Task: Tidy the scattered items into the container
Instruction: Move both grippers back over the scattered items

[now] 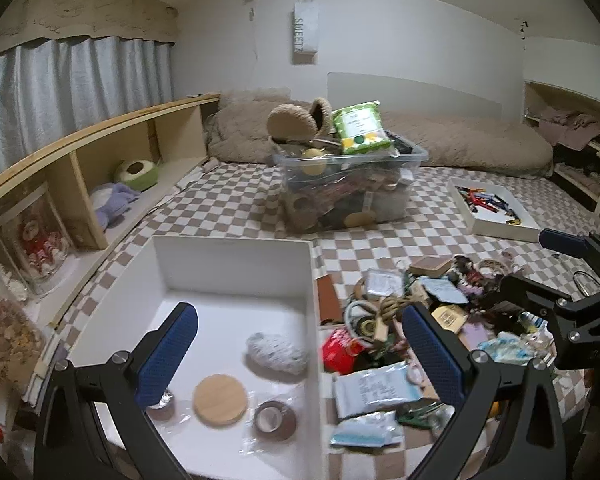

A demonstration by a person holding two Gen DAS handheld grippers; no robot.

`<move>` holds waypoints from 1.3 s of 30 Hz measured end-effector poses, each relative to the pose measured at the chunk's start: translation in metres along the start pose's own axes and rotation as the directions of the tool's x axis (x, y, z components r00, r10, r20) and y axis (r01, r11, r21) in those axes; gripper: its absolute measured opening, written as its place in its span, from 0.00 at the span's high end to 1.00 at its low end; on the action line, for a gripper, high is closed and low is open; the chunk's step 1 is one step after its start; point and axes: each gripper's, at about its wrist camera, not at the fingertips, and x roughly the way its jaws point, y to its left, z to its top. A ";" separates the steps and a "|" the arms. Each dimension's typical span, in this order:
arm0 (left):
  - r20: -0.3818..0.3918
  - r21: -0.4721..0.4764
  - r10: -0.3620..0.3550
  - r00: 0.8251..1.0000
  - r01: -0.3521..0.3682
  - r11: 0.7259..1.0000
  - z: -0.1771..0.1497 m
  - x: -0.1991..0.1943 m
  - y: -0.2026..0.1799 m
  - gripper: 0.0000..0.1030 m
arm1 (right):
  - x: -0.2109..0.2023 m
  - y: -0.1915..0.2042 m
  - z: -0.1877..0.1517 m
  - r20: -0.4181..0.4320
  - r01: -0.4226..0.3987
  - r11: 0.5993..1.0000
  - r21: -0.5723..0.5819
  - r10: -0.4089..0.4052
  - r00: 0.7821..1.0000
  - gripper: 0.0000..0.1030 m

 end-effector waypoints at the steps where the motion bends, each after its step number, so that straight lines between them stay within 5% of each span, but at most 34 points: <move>1: 0.001 0.004 -0.003 1.000 0.003 1.000 0.001 0.002 -0.005 0.00 | -0.001 -0.004 0.000 0.002 0.006 1.000 0.004 -0.006 1.000 0.00; 24: -0.017 0.007 -0.111 0.994 0.111 0.994 0.016 0.059 -0.089 0.00 | -0.006 -0.124 -0.031 0.008 0.136 0.979 0.152 -0.139 0.990 0.00; 39: 0.098 -0.017 -0.140 0.985 0.142 0.990 0.022 0.089 -0.109 0.00 | 0.003 -0.168 -0.045 0.092 0.173 0.962 0.213 -0.196 0.976 0.00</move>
